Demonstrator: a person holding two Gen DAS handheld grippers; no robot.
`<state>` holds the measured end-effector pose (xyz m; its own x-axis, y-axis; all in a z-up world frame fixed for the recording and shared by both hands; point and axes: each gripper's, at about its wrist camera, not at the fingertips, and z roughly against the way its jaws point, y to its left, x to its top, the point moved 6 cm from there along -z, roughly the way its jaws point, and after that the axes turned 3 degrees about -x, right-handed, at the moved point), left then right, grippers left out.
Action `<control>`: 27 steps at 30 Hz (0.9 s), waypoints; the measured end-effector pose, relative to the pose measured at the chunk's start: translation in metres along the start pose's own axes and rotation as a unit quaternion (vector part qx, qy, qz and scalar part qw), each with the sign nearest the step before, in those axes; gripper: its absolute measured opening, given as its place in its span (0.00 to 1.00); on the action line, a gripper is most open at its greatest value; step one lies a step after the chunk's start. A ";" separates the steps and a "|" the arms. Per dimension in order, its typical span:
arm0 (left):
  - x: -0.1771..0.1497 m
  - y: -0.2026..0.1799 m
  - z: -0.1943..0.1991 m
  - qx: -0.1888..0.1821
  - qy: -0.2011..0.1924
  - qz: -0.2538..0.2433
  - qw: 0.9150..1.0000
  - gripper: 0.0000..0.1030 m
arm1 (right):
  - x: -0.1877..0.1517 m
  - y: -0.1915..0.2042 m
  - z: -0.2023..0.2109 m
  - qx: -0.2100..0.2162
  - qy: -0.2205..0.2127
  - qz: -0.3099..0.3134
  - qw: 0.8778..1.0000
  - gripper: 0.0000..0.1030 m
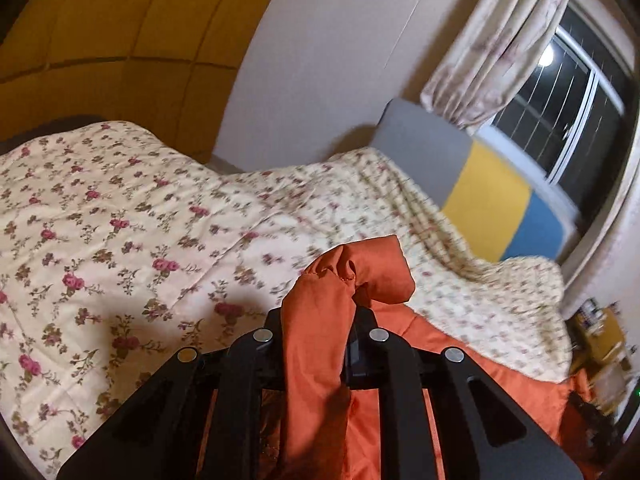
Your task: Fold large clothes
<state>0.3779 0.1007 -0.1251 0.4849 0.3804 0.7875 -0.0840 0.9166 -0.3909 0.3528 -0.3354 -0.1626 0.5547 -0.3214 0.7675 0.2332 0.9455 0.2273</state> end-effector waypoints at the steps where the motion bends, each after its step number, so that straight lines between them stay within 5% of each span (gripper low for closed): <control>1: -0.005 0.002 -0.007 0.007 0.002 -0.007 1.000 0.14 | -0.004 0.000 -0.007 -0.006 0.003 0.003 1.000 0.15; 27: -0.059 0.036 -0.079 0.021 0.105 0.038 0.994 0.21 | -0.049 -0.023 -0.087 -0.047 0.097 -0.030 0.994 0.30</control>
<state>0.4157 0.1012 -0.2231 0.6458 0.4192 0.6381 -0.1617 0.8919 -0.4223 0.3900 -0.3458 -0.2572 0.6795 -0.3899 0.6215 0.3396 0.9180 0.2047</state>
